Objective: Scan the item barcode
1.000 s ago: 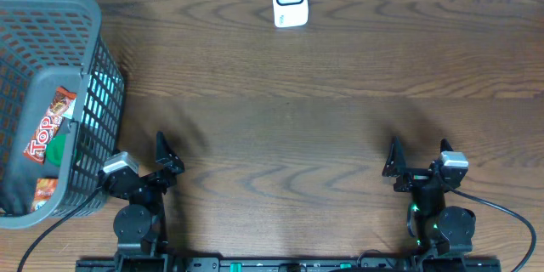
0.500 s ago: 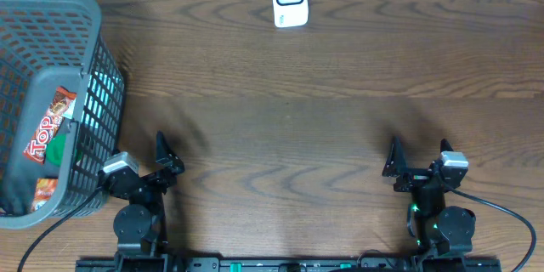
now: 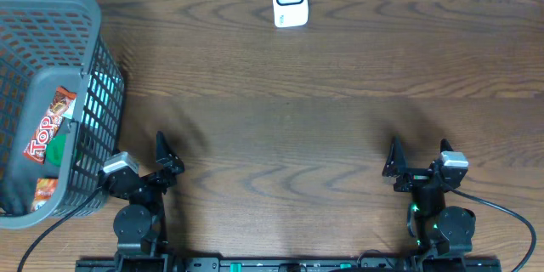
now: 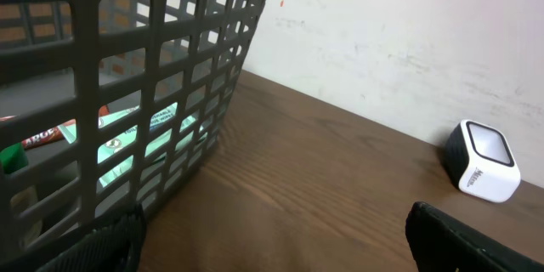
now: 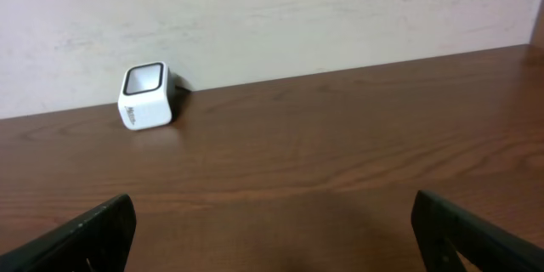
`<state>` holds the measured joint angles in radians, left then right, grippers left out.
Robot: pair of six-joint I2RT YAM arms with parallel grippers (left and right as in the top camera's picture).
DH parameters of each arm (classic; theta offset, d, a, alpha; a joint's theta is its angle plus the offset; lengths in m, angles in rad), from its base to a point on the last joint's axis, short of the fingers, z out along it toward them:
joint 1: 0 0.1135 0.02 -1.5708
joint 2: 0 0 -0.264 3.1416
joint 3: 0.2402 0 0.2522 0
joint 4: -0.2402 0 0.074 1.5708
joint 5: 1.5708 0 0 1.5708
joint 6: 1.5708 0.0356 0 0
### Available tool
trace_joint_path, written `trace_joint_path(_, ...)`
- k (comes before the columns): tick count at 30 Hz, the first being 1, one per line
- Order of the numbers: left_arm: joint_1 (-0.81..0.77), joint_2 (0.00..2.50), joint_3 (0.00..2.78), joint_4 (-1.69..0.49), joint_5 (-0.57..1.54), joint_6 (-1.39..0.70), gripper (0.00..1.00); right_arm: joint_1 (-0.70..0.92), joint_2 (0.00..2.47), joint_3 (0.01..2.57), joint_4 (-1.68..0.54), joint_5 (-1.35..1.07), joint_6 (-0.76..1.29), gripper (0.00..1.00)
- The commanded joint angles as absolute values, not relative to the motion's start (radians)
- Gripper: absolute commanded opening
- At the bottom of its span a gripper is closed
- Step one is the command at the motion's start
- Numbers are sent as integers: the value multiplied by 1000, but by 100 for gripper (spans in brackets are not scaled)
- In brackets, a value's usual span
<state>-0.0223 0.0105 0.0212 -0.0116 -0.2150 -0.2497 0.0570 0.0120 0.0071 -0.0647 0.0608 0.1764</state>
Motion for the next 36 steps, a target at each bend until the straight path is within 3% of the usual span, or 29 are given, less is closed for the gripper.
trace_joint_path(1, -18, 6, 4, -51, -224, -234, 98, 67, 6, 6, -63, 70, 189, 99)
trace_joint_path(36, -18, 9, 4, -43, -207, -265, 98, 66, 7, 6, -68, 70, 189, 99)
